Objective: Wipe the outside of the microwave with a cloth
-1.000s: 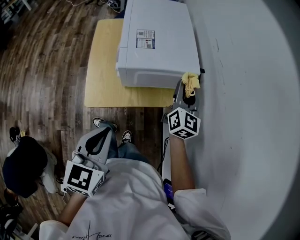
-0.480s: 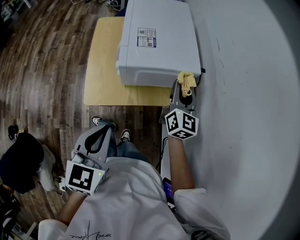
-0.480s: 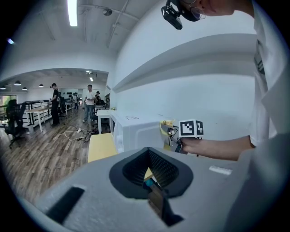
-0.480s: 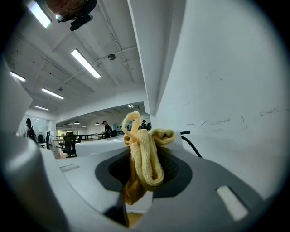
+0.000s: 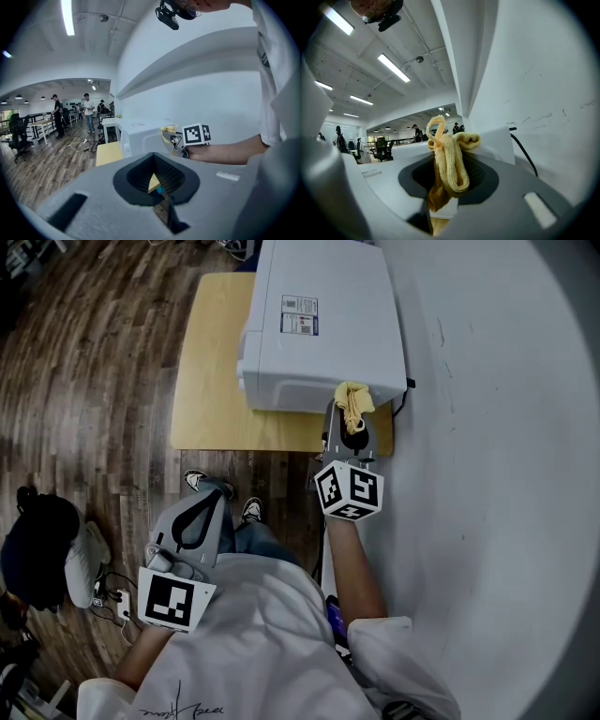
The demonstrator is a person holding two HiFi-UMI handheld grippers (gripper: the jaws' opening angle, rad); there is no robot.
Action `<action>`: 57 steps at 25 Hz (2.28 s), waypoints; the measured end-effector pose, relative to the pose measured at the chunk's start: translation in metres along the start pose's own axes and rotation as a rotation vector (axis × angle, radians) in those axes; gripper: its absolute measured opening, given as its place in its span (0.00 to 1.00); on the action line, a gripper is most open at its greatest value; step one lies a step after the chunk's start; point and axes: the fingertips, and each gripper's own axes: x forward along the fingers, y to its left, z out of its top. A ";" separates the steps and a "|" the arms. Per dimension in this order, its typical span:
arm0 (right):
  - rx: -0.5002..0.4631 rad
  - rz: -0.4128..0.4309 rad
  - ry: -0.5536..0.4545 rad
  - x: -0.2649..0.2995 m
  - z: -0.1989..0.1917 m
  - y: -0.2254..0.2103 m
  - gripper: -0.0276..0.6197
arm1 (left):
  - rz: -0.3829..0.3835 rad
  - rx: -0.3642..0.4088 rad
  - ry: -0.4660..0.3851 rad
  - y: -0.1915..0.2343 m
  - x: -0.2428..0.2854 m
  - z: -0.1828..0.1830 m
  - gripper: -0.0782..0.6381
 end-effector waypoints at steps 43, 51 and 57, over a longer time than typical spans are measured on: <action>0.005 0.282 0.057 0.031 -0.034 0.150 0.22 | 0.116 -0.060 -0.006 0.032 -0.027 -0.007 0.10; 0.007 0.387 0.078 0.026 -0.031 0.184 0.22 | 0.096 -0.090 -0.013 0.029 -0.018 -0.007 0.10; 0.021 0.384 0.048 0.013 -0.011 0.168 0.22 | 0.088 -0.094 -0.013 0.028 -0.014 -0.005 0.10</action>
